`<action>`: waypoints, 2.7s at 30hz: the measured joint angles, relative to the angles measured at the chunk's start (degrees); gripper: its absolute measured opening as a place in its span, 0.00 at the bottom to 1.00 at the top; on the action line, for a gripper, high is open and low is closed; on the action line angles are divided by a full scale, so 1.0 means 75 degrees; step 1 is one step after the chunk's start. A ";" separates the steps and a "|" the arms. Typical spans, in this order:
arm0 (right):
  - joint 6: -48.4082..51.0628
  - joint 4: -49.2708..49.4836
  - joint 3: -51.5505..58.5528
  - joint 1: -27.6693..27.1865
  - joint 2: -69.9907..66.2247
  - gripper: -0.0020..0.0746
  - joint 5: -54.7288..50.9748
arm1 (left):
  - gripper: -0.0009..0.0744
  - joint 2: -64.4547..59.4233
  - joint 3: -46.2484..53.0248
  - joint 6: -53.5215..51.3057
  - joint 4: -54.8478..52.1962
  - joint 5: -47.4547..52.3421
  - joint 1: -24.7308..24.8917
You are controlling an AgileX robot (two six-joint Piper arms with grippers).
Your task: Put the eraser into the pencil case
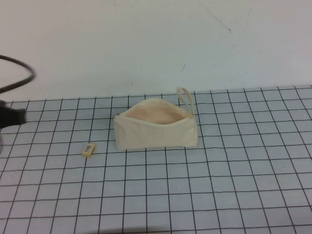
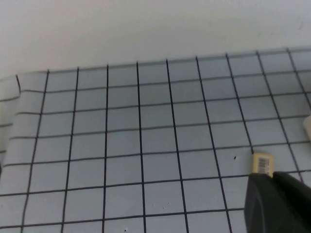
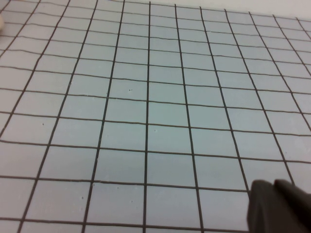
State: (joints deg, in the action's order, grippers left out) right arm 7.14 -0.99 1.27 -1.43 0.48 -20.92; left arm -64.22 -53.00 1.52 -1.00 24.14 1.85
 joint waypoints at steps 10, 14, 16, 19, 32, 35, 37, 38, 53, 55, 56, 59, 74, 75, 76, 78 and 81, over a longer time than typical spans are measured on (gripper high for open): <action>0.0000 0.0000 0.0000 0.0000 0.0000 0.03 0.0000 | 0.01 -0.4072 -0.2039 -0.0410 0.0079 0.0127 0.0607; 0.0000 0.0000 0.0000 0.0000 0.0000 0.03 0.0000 | 0.01 -0.4938 -0.2678 -0.0411 0.0134 0.0741 0.0709; 0.0000 0.0000 0.0000 0.0000 0.0000 0.03 0.0000 | 0.01 -0.5386 -0.2958 -0.0397 0.0134 0.1034 0.0709; 0.0000 0.0000 0.0000 0.0000 0.0000 0.03 0.0000 | 0.01 -0.5966 -0.3304 -0.0397 0.0256 0.1359 0.0709; 0.0000 0.0000 0.0000 0.0000 0.0000 0.03 0.0000 | 0.59 -0.7321 -0.4556 -0.1501 0.1812 0.2272 0.0709; 0.0000 0.0000 0.0000 0.0000 0.0000 0.03 0.0000 | 0.58 -0.7495 -0.4634 -0.1758 0.1850 0.2272 0.0709; 0.0000 0.0000 0.0000 0.0000 0.0000 0.03 0.0000 | 0.54 -0.7612 -0.4634 -0.1876 0.1829 0.2272 0.0709; 0.0000 0.0000 0.0000 0.0000 0.0000 0.03 0.0000 | 0.51 -0.7648 -0.4634 -0.1910 0.1795 0.2272 0.0709; 0.0000 0.0000 0.0000 0.0000 0.0000 0.03 0.0000 | 0.26 -0.7598 -0.6481 -0.1998 0.0934 0.4379 0.0728; 0.0000 0.0000 0.0000 0.0000 0.0000 0.03 0.0000 | 0.26 -0.7458 -0.7113 -0.1984 0.1092 0.4699 0.0728; 0.0000 0.0000 0.0000 0.0000 0.0000 0.03 0.0000 | 0.26 -0.7349 -0.7423 -0.1984 0.1389 0.4794 0.0728; 0.0000 0.0000 0.0000 0.0000 0.0000 0.03 0.0000 | 0.26 -0.7154 -0.8128 -0.2335 0.2642 0.4872 0.0859; 0.0000 0.0000 0.0000 0.0000 0.0000 0.03 0.0000 | 0.53 -0.7669 -0.8439 -0.3073 0.1916 0.3895 0.2737; 0.0000 0.0000 0.0000 0.0000 0.0000 0.03 0.0000 | 0.59 -0.7669 -0.8439 -0.2989 0.1784 0.3860 0.2737; 0.0000 0.0000 0.0000 0.0000 0.0000 0.03 0.0000 | 0.62 -0.7669 -0.8439 -0.2938 0.1672 0.3860 0.2737; 0.0000 0.0000 0.0000 0.0000 0.0000 0.03 0.0000 | 0.59 -0.7619 -0.8439 -0.2688 0.1317 0.3860 0.2737; 0.0000 0.0000 0.0000 0.0000 0.0000 0.03 0.0000 | 0.38 -0.7433 -0.8439 -0.2025 0.0606 0.3965 0.2737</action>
State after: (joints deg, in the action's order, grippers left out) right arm 7.14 -0.99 1.27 -1.43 0.48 -20.92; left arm -119.97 -116.29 -13.67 3.54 53.88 22.37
